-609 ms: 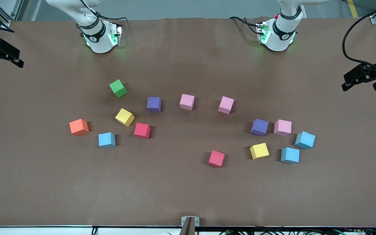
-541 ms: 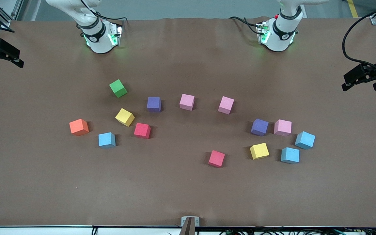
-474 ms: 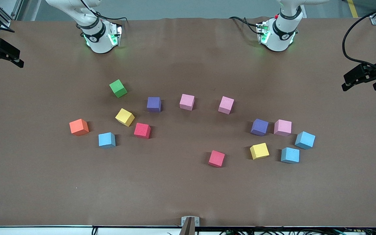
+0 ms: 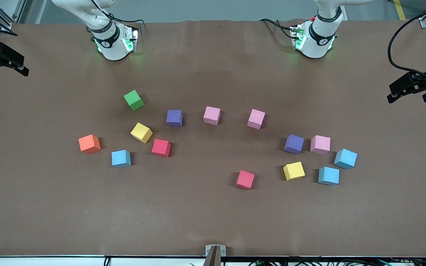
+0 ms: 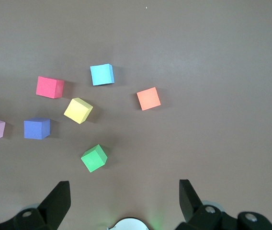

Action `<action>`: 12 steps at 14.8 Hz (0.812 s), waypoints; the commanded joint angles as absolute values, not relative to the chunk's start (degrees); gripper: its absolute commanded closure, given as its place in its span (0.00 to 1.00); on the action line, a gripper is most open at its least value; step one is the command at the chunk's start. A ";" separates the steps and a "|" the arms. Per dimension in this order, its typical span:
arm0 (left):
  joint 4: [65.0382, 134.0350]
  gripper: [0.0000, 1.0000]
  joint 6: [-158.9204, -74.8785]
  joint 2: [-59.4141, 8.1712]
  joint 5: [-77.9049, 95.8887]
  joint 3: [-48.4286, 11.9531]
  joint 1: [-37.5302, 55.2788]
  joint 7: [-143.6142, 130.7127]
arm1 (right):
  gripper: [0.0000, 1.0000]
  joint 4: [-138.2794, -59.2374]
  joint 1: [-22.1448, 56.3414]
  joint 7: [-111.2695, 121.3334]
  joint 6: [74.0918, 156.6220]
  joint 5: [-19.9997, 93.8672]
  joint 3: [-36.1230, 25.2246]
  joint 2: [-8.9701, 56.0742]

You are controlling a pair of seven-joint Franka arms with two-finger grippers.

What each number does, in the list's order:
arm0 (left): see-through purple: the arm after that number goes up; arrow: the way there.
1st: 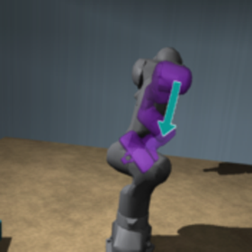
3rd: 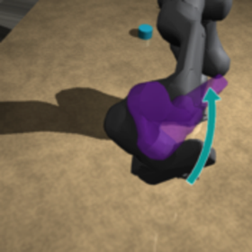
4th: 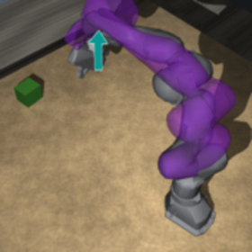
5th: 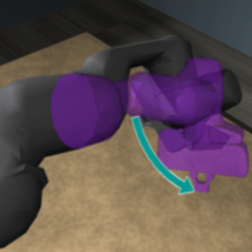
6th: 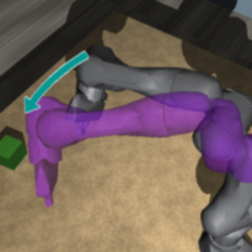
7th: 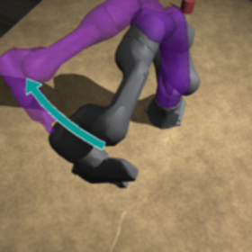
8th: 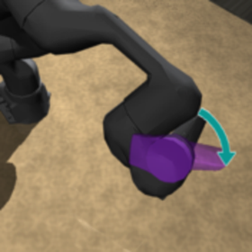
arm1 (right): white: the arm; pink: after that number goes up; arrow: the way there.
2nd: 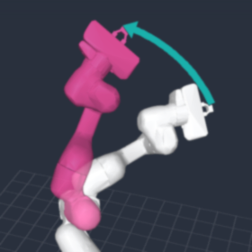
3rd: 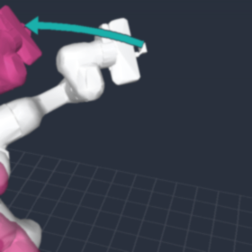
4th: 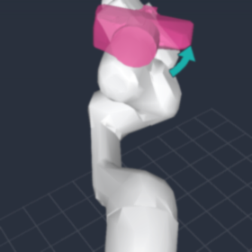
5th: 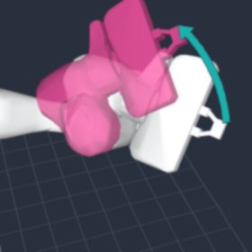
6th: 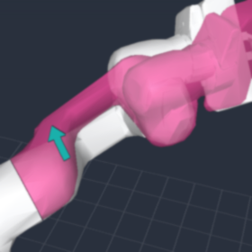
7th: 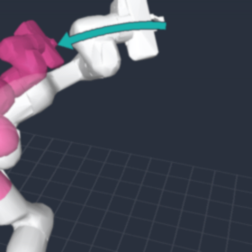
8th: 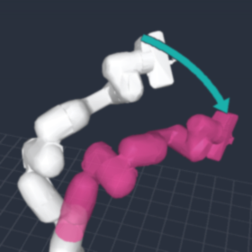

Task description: Arrange 11 blocks into digit 3

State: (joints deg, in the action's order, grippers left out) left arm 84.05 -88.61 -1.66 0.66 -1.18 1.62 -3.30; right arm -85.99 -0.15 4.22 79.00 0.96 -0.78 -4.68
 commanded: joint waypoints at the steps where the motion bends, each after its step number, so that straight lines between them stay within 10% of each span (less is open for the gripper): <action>1: 84.02 0.00 -88.77 -2.02 1.14 -2.45 3.07 -3.43 | 0.00 -87.19 -0.17 4.83 79.19 1.41 -1.14 -6.24; 12: 84.46 0.00 -96.57 -15.72 2.29 -21.53 13.06 -28.97 | 0.00 -85.43 -2.63 4.66 80.15 0.61 -1.58 -2.91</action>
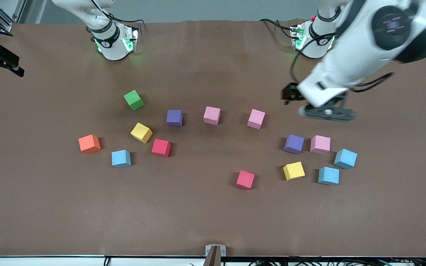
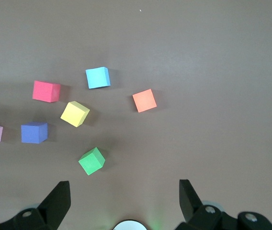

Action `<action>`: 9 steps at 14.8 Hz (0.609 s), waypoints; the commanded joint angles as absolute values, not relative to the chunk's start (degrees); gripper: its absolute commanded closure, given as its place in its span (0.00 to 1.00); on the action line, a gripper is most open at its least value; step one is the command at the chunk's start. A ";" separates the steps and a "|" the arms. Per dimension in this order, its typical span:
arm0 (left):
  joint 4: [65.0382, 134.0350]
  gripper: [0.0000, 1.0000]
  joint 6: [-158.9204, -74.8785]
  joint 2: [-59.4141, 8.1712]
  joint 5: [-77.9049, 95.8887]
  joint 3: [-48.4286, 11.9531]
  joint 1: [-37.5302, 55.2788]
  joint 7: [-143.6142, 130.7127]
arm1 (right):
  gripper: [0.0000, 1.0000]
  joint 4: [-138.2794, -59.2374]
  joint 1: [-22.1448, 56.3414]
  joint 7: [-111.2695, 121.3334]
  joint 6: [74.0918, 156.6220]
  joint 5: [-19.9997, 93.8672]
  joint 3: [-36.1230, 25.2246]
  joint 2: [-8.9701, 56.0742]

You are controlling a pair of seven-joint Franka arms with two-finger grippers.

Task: Arrange 11 blocks into digit 3
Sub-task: 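Move the left gripper over the pink block in the middle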

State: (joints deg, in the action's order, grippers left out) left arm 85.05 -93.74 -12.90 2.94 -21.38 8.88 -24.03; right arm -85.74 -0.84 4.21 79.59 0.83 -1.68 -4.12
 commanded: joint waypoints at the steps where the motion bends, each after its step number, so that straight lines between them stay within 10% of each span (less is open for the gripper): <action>1: 84.46 0.00 -98.85 -17.56 1.50 -21.53 15.53 -31.70 | 0.00 -84.99 -3.07 4.75 80.50 0.62 -1.58 -2.20; 9: 84.46 0.00 -117.14 -33.47 -11.25 -21.53 31.11 -49.39 | 0.00 -84.99 -3.69 4.75 85.34 -1.93 -1.58 7.45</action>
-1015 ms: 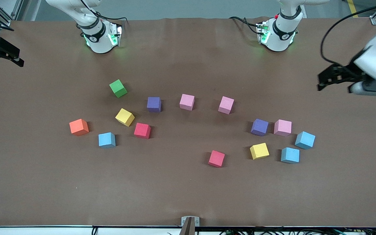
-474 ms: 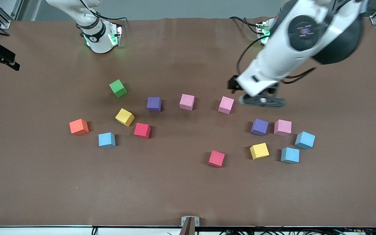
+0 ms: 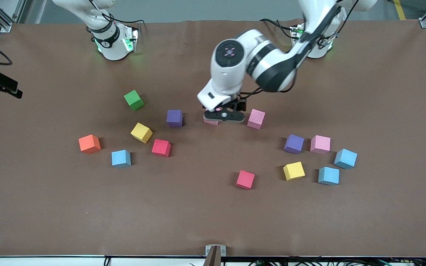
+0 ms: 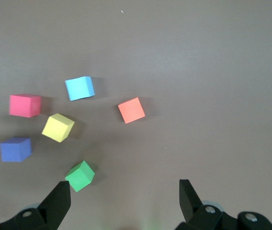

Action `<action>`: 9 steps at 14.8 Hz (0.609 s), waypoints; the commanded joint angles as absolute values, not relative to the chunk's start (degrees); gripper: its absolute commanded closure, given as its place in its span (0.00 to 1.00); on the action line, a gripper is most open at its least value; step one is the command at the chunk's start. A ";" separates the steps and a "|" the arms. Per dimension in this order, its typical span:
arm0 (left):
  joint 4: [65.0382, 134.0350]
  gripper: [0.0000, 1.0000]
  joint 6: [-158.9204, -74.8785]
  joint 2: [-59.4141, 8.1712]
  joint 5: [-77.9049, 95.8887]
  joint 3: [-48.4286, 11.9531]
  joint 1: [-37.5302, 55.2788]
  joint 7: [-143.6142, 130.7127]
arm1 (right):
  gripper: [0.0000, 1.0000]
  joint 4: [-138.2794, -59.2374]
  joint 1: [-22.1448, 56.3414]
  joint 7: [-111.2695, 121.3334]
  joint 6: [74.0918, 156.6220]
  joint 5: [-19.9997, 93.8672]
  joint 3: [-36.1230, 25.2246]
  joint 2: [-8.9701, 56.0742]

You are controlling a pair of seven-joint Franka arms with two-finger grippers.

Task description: Arrange 11 blocks into digit 3

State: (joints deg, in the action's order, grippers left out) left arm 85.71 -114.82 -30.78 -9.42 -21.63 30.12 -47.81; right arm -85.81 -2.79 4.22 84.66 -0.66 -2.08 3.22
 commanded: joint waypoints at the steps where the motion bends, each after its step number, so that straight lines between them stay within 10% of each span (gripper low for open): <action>1: 84.55 0.00 -117.94 -35.05 -11.34 -21.53 31.29 -49.39 | 0.00 -84.90 -3.78 4.75 84.91 -2.37 -1.58 9.47; 9: 89.38 0.00 -128.13 -40.51 -17.93 -21.62 33.84 -48.43 | 0.00 -85.60 -1.85 -5.52 84.11 -1.58 -0.97 9.67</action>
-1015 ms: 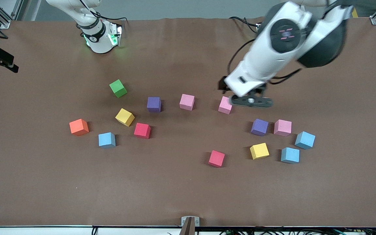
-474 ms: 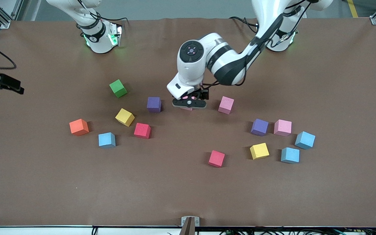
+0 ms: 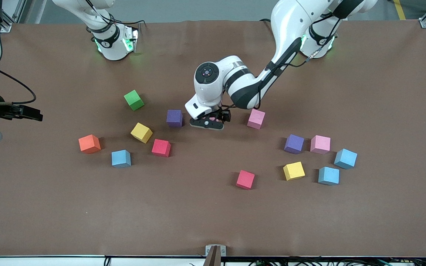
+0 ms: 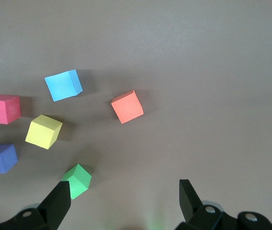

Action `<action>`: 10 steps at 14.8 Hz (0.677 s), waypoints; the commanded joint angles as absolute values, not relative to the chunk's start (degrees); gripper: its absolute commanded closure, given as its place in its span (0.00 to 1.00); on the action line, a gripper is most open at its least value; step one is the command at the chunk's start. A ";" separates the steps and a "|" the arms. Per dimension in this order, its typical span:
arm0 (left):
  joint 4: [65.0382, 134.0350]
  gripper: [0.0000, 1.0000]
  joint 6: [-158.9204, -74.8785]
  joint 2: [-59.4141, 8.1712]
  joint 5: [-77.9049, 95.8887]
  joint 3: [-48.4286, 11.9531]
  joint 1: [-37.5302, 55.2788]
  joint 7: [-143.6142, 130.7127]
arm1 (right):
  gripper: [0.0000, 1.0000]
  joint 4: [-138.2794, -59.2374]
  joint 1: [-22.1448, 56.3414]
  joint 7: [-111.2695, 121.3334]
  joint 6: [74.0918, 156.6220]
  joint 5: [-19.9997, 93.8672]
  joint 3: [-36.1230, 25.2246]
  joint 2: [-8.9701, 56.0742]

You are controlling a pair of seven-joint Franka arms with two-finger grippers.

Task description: Arrange 11 blocks into digit 3

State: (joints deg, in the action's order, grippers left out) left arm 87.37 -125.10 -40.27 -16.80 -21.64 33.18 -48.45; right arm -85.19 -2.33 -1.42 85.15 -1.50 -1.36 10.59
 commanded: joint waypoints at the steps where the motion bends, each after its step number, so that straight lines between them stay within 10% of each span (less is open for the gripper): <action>1: 89.99 0.00 -129.19 -40.87 -17.93 -21.62 33.92 -48.43 | 0.00 -85.69 -1.06 -7.10 84.02 -1.58 -0.97 9.58; 10: 94.83 0.00 -132.18 -41.57 -17.93 -21.80 34.37 -46.67 | 0.00 -89.73 3.95 -18.89 89.30 -1.41 -0.97 10.46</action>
State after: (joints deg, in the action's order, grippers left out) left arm 93.29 -130.78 -41.86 -16.81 -21.66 34.45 -47.03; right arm -87.97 3.70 -17.34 88.21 -1.43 -1.00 11.18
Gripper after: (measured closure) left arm 0.000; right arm 0.000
